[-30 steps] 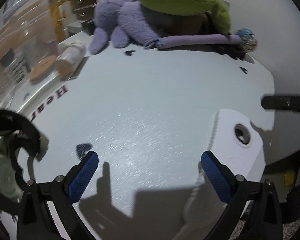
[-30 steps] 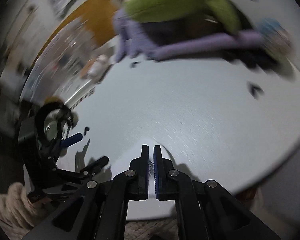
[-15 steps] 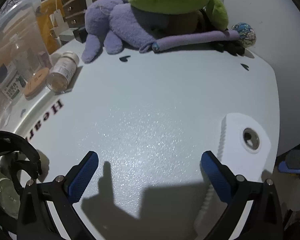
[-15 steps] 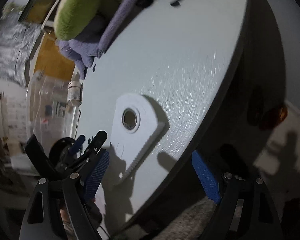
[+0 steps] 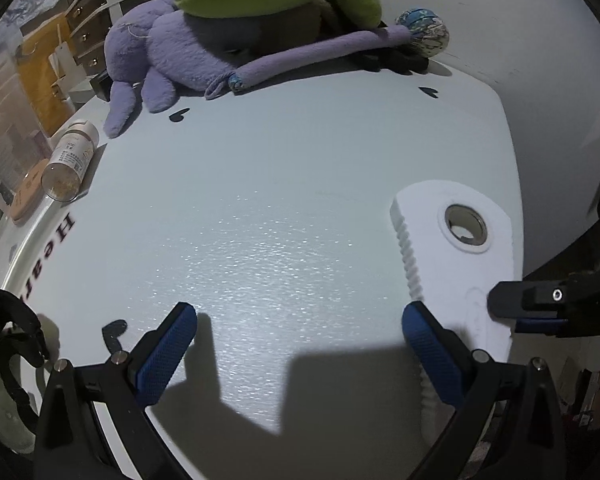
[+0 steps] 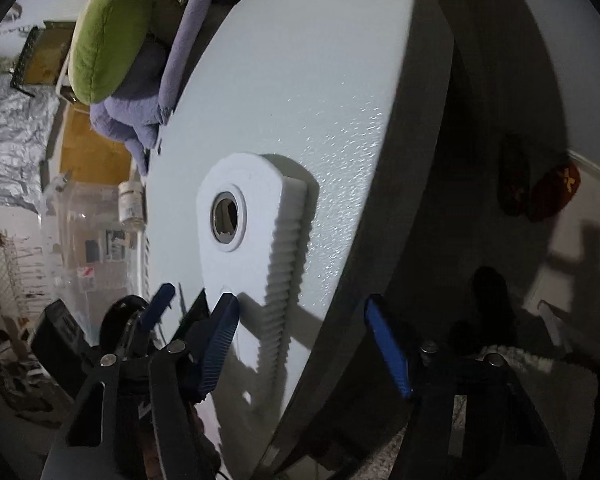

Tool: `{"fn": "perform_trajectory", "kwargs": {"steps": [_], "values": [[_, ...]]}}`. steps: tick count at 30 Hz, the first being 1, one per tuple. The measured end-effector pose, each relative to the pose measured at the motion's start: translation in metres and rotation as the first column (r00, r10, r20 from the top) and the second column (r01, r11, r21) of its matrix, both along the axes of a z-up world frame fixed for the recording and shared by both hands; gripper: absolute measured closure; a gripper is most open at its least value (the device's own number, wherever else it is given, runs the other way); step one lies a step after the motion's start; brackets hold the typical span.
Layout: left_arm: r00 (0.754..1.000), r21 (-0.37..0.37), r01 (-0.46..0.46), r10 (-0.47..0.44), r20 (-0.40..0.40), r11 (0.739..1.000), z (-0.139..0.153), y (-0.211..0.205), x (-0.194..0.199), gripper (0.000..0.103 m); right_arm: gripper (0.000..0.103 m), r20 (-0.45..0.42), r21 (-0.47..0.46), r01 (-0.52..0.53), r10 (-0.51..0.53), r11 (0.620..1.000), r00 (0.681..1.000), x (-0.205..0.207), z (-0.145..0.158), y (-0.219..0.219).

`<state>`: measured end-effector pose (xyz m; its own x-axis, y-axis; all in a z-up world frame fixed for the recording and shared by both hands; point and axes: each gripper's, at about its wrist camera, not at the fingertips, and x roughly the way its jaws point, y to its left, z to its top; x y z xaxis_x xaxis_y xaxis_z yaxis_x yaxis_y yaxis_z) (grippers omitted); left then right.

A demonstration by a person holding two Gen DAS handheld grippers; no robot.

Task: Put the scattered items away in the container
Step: 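Hold the scraper at the edge with the left gripper while the right gripper grasps its overhanging end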

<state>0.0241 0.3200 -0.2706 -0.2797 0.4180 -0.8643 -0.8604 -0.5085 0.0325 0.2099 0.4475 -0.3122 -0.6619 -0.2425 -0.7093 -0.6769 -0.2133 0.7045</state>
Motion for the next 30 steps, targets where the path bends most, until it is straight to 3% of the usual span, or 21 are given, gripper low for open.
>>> {"fn": "perform_trajectory", "kwargs": {"steps": [5,14,22,30], "values": [[1.000,-0.001,-0.001,0.001,0.012,1.000,-0.001,0.003,0.003,0.001,0.045,-0.045,-0.028,0.027,-0.028,0.999,0.999,0.006,-0.002,0.004],[0.993,-0.013,0.119,-0.119,0.000,0.993,-0.005,0.021,0.033,0.001,0.046,-0.097,-0.080,0.068,-0.075,0.995,0.992,0.014,-0.001,0.004],[0.995,-0.005,0.101,-0.101,0.022,0.995,-0.007,0.023,0.033,0.000,0.069,-0.144,-0.103,0.121,-0.135,0.987,0.980,0.029,0.009,0.010],[0.997,0.016,0.074,-0.074,0.036,0.997,-0.003,0.016,0.027,0.000,0.080,-0.152,-0.018,0.043,-0.045,0.999,0.987,0.014,0.031,0.002]]}}
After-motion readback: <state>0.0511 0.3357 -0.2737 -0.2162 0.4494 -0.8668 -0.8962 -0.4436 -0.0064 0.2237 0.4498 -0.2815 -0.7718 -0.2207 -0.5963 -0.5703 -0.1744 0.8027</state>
